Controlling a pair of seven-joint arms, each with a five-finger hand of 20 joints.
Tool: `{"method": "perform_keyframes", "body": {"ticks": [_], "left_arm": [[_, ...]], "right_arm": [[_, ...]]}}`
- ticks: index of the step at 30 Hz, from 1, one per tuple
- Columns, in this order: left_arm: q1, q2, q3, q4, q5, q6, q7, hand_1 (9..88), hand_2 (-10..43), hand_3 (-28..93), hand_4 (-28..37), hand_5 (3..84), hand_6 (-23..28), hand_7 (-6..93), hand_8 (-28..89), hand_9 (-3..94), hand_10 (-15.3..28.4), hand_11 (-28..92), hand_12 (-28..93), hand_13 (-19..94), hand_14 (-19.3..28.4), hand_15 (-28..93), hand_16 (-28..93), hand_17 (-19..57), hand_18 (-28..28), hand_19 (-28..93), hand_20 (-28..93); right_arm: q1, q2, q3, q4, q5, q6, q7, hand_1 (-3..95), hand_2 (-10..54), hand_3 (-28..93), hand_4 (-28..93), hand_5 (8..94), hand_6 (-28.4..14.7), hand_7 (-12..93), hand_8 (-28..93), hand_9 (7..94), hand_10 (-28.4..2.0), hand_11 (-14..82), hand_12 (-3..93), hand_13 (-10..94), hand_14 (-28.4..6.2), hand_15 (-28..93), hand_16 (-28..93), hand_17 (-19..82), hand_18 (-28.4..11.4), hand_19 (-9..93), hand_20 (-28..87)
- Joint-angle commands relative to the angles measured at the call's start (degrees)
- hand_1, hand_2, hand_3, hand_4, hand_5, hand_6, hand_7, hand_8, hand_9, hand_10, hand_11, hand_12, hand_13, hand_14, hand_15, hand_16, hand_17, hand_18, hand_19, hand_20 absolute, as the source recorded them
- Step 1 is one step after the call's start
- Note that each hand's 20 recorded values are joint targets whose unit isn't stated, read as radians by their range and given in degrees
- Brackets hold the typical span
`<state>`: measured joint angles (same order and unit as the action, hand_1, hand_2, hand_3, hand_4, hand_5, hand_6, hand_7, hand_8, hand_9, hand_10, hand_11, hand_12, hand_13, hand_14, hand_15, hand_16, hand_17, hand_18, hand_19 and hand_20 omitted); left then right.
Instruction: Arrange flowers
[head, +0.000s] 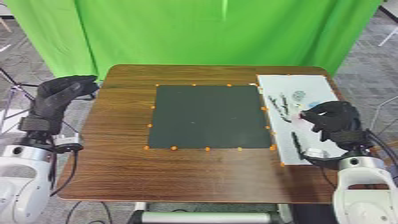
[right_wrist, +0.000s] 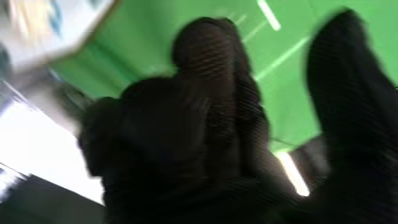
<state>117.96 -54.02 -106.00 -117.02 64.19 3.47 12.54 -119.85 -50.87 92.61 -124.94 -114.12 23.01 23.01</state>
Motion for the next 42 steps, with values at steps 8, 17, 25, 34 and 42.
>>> {"method": "perform_keyframes", "body": {"ticks": [8, 17, 25, 34, 42], "left_arm": [[1.8, 0.13, -1.8, -1.64, 0.77, 0.62, -1.5, 35.5, -4.3, 59, -15.7, 51.6, 4.2, 17.3, -7, 51.3, 14.4, 23, 11, 41, 18.3, 23, 0, 10.0, 13.0, 13, 21], [2.5, 0.1, -2.31, -2.0, 0.57, 0.78, -1.24, 35.7, -4.3, 59, -15.7, 51.6, 4.3, 17.3, -7, 51.2, 14.4, 23, 11, 41, 18.3, 23, 0, 9.9, 13.1, 13, 21], [3.1, -0.25, -2.76, -2.22, 0.35, 0.91, -1.44, 35.6, -4.3, 59, -15.6, 51.5, 4.4, 17.1, -7, 51.1, 14.4, 23, 11, 41, 18.2, 23, 0, 9.8, 13.0, 13, 21], [3.0, -0.74, -2.66, -2.21, 0.43, 0.38, -1.69, 35.4, -4.4, 59, -15.6, 51.3, 4.4, 17.0, -7, 50.9, 14.4, 23, 11, 40, 18.2, 23, 0, 9.5, 13.0, 12, 21], [2.9, -0.79, -2.67, -2.15, 0.29, 0.45, -1.77, 35.4, -4.3, 59, -15.6, 51.1, 4.5, 16.9, -7, 50.4, 14.4, 23, 11, 40, 18.0, 23, 0, 9.1, 13.0, 12, 21]], "right_arm": [[-0.5, 4.9, 5.8, -4.9, -2.0, -29.8, 18.1, 36.8, -9.5, 58, -16, 72.1, -4.2, 28, -5, 88.7, -11.3, 39.9, 32.9, 94, -2.1, 60, 29, 68, -11.4, 93, 50], [2.5, 4.5, 1.7, -3.9, 1.0, -33.1, 20.5, 38.5, -9.5, 56, -15, 73.6, -4.7, 27, -4, 90.2, -11.4, 38.1, 32.4, 94, -1.7, 61, 27, 70, -9.8, 93, 46], [3.6, 3.6, -0.5, -2.9, 1.4, -33.5, 22.1, 37.3, -9.5, 57, -14, 75.5, -4.9, 27, -3, 91.7, -11.5, 37.0, 31.8, 94, -1.6, 62, 24, 71, -9.3, 93, 44], [4.2, 2.9, -1.6, -1.7, 2.4, -33.9, 23.0, 37.4, -9.5, 56, -13, 76.3, -5.1, 27, -3, 92.5, -11.7, 36.4, 31.7, 94, -1.7, 63, 23, 72, -9.2, 93, 43], [4.5, 2.4, -2.2, -0.6, 3.0, -34.0, 23.3, 37.4, -9.5, 56, -12, 76.8, -5.1, 27, -2, 92.8, -11.9, 35.8, 31.6, 94, -1.9, 63, 22, 72, -9.0, 93, 42]]}}
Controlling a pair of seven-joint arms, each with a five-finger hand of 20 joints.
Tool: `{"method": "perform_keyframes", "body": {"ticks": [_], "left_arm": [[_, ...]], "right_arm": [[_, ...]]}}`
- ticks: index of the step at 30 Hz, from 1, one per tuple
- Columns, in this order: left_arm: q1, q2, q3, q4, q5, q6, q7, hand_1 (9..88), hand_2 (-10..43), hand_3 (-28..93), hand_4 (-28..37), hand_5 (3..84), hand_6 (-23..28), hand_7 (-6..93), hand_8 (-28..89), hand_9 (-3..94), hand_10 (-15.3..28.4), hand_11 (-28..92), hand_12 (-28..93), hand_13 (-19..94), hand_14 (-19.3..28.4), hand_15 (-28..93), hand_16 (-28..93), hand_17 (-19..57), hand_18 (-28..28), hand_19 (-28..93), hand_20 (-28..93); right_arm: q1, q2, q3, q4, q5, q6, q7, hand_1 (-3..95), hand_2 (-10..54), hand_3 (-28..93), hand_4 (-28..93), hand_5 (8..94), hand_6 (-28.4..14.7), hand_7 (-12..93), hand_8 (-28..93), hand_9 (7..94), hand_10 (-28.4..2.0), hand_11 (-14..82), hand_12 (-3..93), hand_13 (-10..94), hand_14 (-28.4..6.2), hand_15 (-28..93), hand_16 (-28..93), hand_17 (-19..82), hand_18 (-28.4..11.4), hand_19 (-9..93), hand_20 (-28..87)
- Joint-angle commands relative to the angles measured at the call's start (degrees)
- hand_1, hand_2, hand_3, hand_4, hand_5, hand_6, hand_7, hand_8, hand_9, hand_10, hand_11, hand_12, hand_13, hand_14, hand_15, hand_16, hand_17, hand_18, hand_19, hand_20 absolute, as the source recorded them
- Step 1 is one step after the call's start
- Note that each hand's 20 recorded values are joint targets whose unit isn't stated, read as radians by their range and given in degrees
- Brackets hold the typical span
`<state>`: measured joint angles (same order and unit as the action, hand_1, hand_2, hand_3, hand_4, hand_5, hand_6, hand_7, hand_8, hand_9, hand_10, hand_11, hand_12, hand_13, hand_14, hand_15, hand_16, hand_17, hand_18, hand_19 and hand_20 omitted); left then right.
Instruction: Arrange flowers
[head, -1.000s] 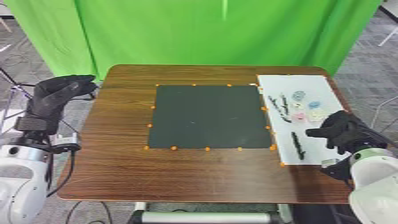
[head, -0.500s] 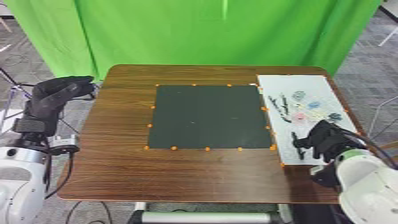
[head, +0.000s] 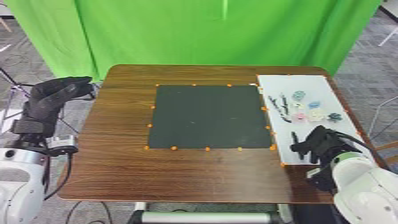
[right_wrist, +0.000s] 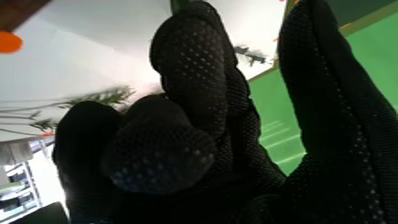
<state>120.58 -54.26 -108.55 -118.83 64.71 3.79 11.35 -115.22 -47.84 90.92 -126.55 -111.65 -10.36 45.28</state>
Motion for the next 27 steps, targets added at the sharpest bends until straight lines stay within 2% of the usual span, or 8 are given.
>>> {"method": "perform_keyframes", "body": {"ticks": [1, 11, 17, 27], "left_arm": [[0.4, -0.59, -0.16, -0.38, -0.25, 0.13, -0.54, 35.4, -4.3, 59, -15.6, 51.1, 4.5, 16.9, -7, 50.3, 14.4, 23, 11, 40, 18.0, 23, 0, 9.1, 13.0, 12, 21], [0.5, -1.08, -0.08, -0.45, -0.22, -0.05, -0.59, 35.3, -4.3, 59, -15.6, 51.1, 4.4, 17.0, -7, 49.9, 14.4, 23, 11, 40, 18.1, 23, 0, 8.9, 13.0, 12, 20], [0.7, -1.02, -0.43, -0.69, -0.28, 0.05, -0.61, 35.3, -4.3, 59, -15.4, 51.1, 4.4, 16.9, -7, 50.0, 14.3, 23, 11, 40, 18.1, 23, 0, 8.8, 13.1, 12, 20], [0.9, -1.91, -0.64, -0.75, -0.28, -0.28, -0.77, 35.3, -4.5, 59, -15.5, 51.0, 4.4, 17.0, -7, 50.0, 14.2, 23, 11, 40, 18.0, 23, 0, 8.8, 13.1, 12, 20]], "right_arm": [[0.0, -0.6, -0.6, 1.0, 0.5, -1.0, 1.2, 37.3, -9.5, 56, -12, 76.9, -5.1, 27, -2, 92.8, -12.0, 35.7, 31.5, 94, -1.8, 63, 22, 72, -9.0, 93, 42], [1.0, -0.6, -2.0, 2.4, -0.2, -1.0, 1.4, 37.6, -9.5, 57, -12, 76.7, -5.2, 27, -2, 92.7, -12.0, 35.5, 31.5, 94, -1.8, 62, 22, 72, -8.6, 93, 40], [1.3, -0.7, -2.3, 2.6, -2.1, 0.9, 1.2, 42.3, -9.5, 56, -13, 75.0, -5.6, 28, -2, 91.7, -11.6, 36.5, 31.7, 94, -1.5, 62, 22, 72, -8.1, 93, 39], [2.2, -0.9, -3.0, 4.1, -2.5, -1.5, 2.3, 46.8, -9.5, 53, -13, 71.8, -5.9, 27, 14, 90.3, -11.6, 38.3, 31.8, 94, -1.0, 61, 23, 72, -7.2, 93, 37]]}}
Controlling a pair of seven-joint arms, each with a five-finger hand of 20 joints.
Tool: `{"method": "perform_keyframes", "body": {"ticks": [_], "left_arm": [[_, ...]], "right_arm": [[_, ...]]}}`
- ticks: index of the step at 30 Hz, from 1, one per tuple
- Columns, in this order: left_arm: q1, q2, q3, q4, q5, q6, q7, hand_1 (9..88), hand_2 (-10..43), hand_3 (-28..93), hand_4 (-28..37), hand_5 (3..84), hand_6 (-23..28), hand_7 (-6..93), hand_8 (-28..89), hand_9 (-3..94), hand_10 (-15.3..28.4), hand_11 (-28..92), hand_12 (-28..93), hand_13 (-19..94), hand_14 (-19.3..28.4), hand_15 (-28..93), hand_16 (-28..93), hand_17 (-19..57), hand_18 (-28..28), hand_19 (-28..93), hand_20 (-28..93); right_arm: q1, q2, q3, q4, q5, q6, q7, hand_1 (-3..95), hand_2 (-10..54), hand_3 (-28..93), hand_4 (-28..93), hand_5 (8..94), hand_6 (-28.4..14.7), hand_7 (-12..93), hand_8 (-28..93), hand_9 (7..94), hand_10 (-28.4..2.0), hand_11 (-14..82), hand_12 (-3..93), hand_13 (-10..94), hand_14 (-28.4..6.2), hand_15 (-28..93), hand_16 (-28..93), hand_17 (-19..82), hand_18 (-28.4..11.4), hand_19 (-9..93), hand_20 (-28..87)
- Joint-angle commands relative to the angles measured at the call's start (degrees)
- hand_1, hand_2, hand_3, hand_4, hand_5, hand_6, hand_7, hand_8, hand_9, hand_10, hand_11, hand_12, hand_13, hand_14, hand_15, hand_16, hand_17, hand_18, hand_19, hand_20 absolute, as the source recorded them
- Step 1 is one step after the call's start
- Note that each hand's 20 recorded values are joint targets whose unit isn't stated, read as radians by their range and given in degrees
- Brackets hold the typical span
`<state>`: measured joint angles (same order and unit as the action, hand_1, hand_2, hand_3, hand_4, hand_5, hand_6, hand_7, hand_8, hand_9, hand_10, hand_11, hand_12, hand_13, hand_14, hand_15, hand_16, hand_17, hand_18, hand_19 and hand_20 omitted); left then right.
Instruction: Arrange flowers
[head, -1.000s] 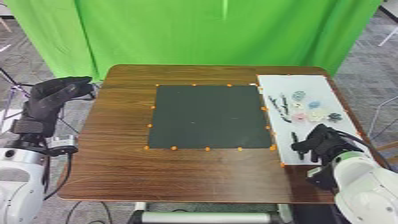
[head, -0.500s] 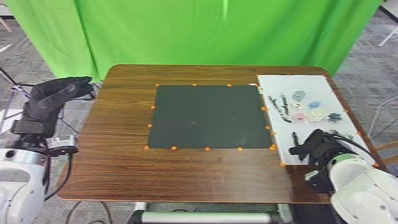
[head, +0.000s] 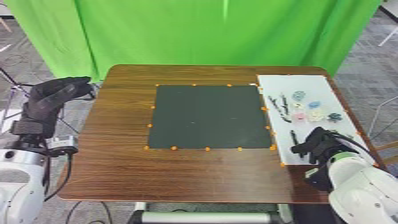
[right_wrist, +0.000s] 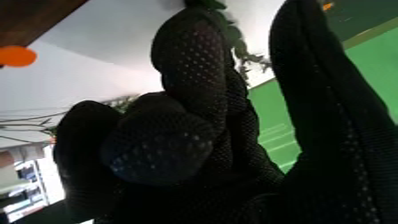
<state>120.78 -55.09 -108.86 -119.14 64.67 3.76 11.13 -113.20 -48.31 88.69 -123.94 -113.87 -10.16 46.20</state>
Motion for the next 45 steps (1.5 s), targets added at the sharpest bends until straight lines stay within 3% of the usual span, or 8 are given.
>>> {"method": "perform_keyframes", "body": {"ticks": [1, 7, 10, 14, 16, 19, 24, 45], "left_arm": [[0.9, -1.2, -0.44, -0.65, -0.25, -0.21, -0.52, 35.3, -4.5, 59, -15.6, 51.0, 4.4, 17.0, -7, 50.1, 14.2, 23, 11, 40, 18.0, 23, 0, 8.8, 13.1, 12, 20], [0.7, -1.33, -0.44, -0.53, -0.17, -0.26, -0.4, 35.3, -4.5, 59, -15.5, 51.0, 4.4, 17.0, -7, 50.0, 14.2, 23, 11, 40, 18.0, 23, 0, 8.8, 13.1, 12, 20], [0.4, -1.27, -0.24, -0.29, -0.26, -0.43, -0.48, 35.2, -4.5, 59, -15.4, 51.0, 4.3, 16.9, -7, 50.0, 14.3, 23, 11, 40, 18.0, 23, 0, 8.8, 13.1, 12, 20], [0.3, -1.02, 0.41, -0.11, -0.43, -0.82, -0.77, 35.3, -4.5, 59, -15.5, 50.9, 4.3, 17.0, -7, 50.0, 14.3, 23, 11, 40, 18.0, 23, 0, 8.8, 13.1, 12, 20], [0.5, -0.71, 0.4, -0.19, -0.52, -0.95, -0.81, 35.4, -4.4, 59, -15.5, 50.9, 4.4, 17.0, -7, 50.0, 14.3, 23, 11, 40, 18.0, 23, 0, 8.8, 13.1, 12, 20], [0.2, -0.56, 0.47, -0.09, -0.61, -1.02, -0.93, 35.4, -4.4, 59, -15.5, 51.0, 4.4, 16.9, -7, 50.0, 14.2, 23, 11, 40, 18.0, 23, 0, 8.8, 13.1, 12, 20], [0.4, -0.82, 0.56, -0.24, -0.71, -0.84, -0.96, 35.5, -4.4, 59, -15.6, 51.0, 4.4, 17.0, -7, 49.8, 14.4, 23, 11, 40, 18.1, 23, 0, 8.9, 13.1, 12, 20], [-1.1, -0.42, 0.83, 0.57, -1.52, -1.05, -0.96, 35.4, -4.4, 59, -15.7, 50.9, 4.5, 17.0, -7, 49.7, 14.6, 23, 11, 39, 18.3, 23, 0, 8.7, 13.1, 11, 20]], "right_arm": [[0.3, -0.6, -1.0, 1.7, -0.3, -2.0, 1.5, 47.8, -9.5, 52, -13, 71.5, -5.9, 26, 18, 90.0, -11.6, 38.5, 31.8, 94, -1.0, 61, 24, 72, -7.1, 93, 37], [0.7, -0.8, -2.1, 2.7, -0.2, -3.0, 2.0, 57.3, -9.5, 40, -8, 70.9, -5.3, 24, 30, 89.4, -11.6, 38.8, 31.5, 94, -0.6, 60, 24, 72, -6.5, 93, 35], [0.8, -0.7, -2.6, 3.0, -0.5, -3.0, 2.2, 82.6, -9.5, -23, 33, 70.2, -4.4, 26, 33, 89.4, -11.3, 38.9, 31.1, 94, -0.4, 60, 24, 72, -6.2, 92, 36], [0.2, -0.9, -2.8, 3.1, -0.2, -3.0, 3.0, 88.3, -9.5, -28, 41, 70.3, -4.1, 27, 33, 89.9, -10.7, 36.4, 36.2, 94, -0.3, 60, 23, 72, -5.9, 91, 36], [0.1, -1.0, -2.8, 3.2, 1.1, -2.1, 3.3, 83.8, -9.5, -12, 37, 71.0, -4.1, 28, 32, 90.2, -10.7, 35.7, 36.4, 94, -0.3, 60, 23, 73, -5.5, 90, 35], [-0.3, -1.1, -2.4, 3.2, 1.6, -2.4, 3.5, 65.2, -9.5, 44, 2, 72.9, -4.0, 27, 32, 91.5, -11.3, 35.9, 31.0, 94, -0.6, 60, 22, 74, -5.6, 89, 36], [0.7, -1.3, -2.3, 4.2, 3.9, -3.7, 3.3, 64.0, -9.5, 48, 1, 74.4, -4.2, 26, 31, 92.5, -11.3, 35.4, 29.9, 94, -1.0, 60, 21, 75, -5.8, 88, 36], [-0.6, 0.6, 0.4, 0.4, 2.9, 15.2, -4.7, 61.8, -9.5, 54, 2, 74.4, -5.0, 33, 30, 92.9, -9.3, 42.1, 30.9, 94, 0.7, 68, 19, 77, -6.8, 92, 38]]}}
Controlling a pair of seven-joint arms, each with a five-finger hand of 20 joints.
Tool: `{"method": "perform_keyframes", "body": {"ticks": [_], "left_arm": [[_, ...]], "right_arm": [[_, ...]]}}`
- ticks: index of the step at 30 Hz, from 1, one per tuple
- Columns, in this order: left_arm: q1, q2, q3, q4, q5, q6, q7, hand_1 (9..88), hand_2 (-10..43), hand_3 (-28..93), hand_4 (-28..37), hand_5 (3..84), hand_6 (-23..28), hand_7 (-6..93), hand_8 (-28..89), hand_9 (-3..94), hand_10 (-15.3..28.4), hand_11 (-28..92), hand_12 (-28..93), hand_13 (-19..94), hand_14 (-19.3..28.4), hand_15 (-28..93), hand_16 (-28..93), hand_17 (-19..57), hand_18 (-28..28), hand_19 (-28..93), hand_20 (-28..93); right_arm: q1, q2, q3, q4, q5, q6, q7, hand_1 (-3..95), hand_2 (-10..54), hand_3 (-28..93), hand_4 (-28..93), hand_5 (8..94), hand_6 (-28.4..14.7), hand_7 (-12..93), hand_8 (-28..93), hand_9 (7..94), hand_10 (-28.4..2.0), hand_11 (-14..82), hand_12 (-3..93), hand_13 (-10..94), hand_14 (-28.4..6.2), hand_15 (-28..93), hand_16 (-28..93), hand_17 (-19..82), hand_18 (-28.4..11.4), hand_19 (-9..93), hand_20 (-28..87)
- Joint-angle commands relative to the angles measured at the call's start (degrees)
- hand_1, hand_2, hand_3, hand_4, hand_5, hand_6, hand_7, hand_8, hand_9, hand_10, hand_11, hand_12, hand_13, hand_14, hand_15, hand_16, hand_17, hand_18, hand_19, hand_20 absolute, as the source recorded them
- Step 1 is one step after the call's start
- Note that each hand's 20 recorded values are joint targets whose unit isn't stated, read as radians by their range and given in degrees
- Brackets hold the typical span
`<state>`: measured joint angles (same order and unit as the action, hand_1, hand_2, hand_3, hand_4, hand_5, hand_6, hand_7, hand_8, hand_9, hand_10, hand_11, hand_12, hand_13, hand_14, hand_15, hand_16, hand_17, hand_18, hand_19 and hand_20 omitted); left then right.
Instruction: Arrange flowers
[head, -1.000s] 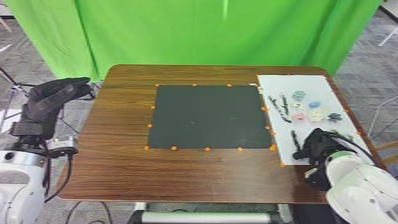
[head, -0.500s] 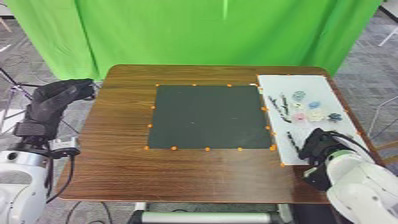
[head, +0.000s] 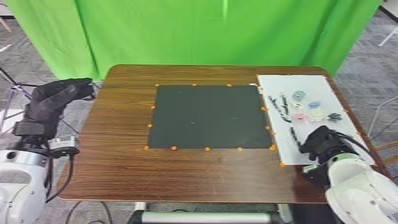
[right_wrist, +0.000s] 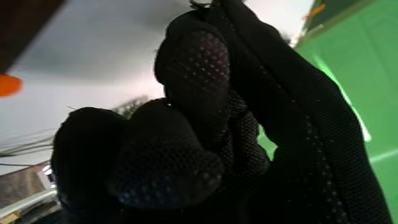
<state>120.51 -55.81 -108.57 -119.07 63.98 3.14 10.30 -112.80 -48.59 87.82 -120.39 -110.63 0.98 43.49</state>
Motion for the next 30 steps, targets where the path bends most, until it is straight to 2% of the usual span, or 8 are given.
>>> {"method": "perform_keyframes", "body": {"ticks": [1, 10, 14, 18, 22, 25, 29, 30], "left_arm": [[-0.7, 0.36, 0.73, 0.55, -1.03, -0.44, -0.19, 35.4, -4.4, 59, -15.7, 50.9, 4.5, 17.0, -7, 49.7, 14.5, 23, 11, 39, 18.3, 23, 0, 8.7, 13.1, 11, 20], [-0.5, -0.25, 0.23, 1.03, -1.06, -0.95, -0.91, 35.5, -4.3, 59, -15.6, 50.9, 4.5, 16.9, -7, 49.6, 14.5, 23, 11, 39, 18.3, 23, 0, 8.6, 13.1, 11, 20], [0.0, 0.77, -0.03, 3.33, -3.27, 0.47, -0.96, 35.4, -4.3, 59, -15.6, 50.9, 4.5, 16.9, -7, 49.7, 14.5, 23, 11, 39, 18.2, 23, 0, 8.6, 13.2, 11, 20], [1.1, 2.57, -1.26, 6.11, -2.65, 2.18, -0.24, 34.7, -3.9, 59, -15.8, 51.0, 4.6, 16.9, -7, 49.8, 14.5, 23, 11, 40, 18.2, 23, 0, 8.7, 13.2, 11, 20], [1.0, 3.71, -2.64, 8.98, -0.56, 3.89, 0.08, 34.1, -3.7, 60, -16.3, 51.3, 4.2, 17.6, -7, 49.9, 14.5, 23, 11, 40, 18.1, 23, 0, 8.8, 13.2, 11, 20], [0.7, 4.31, -3.15, 10.29, -0.77, 4.89, 0.37, 34.0, -3.9, 60, -16.5, 51.7, 4.1, 18.1, -7, 50.4, 14.3, 23, 11, 40, 18.0, 23, 0, 8.8, 13.1, 11, 20], [1.2, 3.89, -3.3, 10.81, -0.86, 5.34, 0.34, 33.8, -4.2, 61, -16.7, 51.9, 4.0, 18.6, -8, 50.6, 14.2, 23, 11, 40, 17.8, 23, 0, 8.9, 13.0, 10, 20], [2.2, 4.97, -2.93, 10.73, -2.01, 6.68, 1.05, 33.8, -4.2, 61, -16.7, 51.9, 4.0, 18.7, -8, 50.6, 14.2, 23, 11, 40, 17.8, 22, 0, 8.9, 12.9, 10, 20]], "right_arm": [[-1.3, 0.9, 1.5, -3.6, -0.3, 4.3, -2.1, 61.7, -9.5, 55, 2, 74.4, -5.0, 33, 30, 92.9, -9.3, 42.3, 30.8, 94, 0.8, 68, 19, 77, -6.8, 92, 38], [0.0, 1.3, 1.5, -6.4, 2.5, 5.7, -4.1, 61.0, -9.5, 55, 2, 74.2, -5.2, 35, 29, 93.1, -9.2, 43.0, 30.5, 94, 0.9, 69, 18, 77, -7.0, 93, 38], [3.7, 0.4, -0.9, -6.2, 5.4, 6.2, -5.2, 61.0, -9.5, 55, 3, 74.2, -5.2, 35, 29, 93.1, -9.2, 43.2, 30.4, 94, 0.9, 69, 18, 77, -7.0, 93, 38], [9.0, -2.4, -5.7, -5.7, 4.4, 6.0, -5.8, 60.9, -9.5, 56, 3, 74.2, -5.3, 35, 29, 93.2, -9.2, 43.3, 30.3, 94, 1.0, 69, 18, 77, -6.9, 93, 37], [13.2, -5.3, -10.4, -5.4, 4.4, 5.5, -6.7, 60.7, -9.5, 56, 3, 74.4, -5.4, 35, 29, 93.3, -9.2, 43.4, 30.2, 94, 1.0, 69, 18, 77, -7.0, 93, 37], [16.1, -7.4, -14.8, -5.0, 3.6, 6.2, -7.2, 60.7, -9.5, 56, 3, 74.4, -5.4, 35, 29, 93.4, -9.2, 43.5, 30.1, 94, 1.0, 69, 18, 77, -6.9, 93, 37], [18.8, -10.5, -19.7, -4.3, 3.7, 4.7, -8.2, 60.5, -9.5, 56, 4, 74.5, -5.4, 35, 29, 93.5, -9.2, 43.5, 30.0, 94, 1.0, 69, 18, 77, -7.0, 93, 37], [19.5, -11.1, -21.2, -3.9, 3.6, 4.5, -8.5, 60.5, -9.5, 56, 4, 74.5, -5.4, 35, 29, 93.5, -9.2, 43.5, 30.0, 94, 1.0, 69, 18, 77, -7.1, 93, 37]]}}
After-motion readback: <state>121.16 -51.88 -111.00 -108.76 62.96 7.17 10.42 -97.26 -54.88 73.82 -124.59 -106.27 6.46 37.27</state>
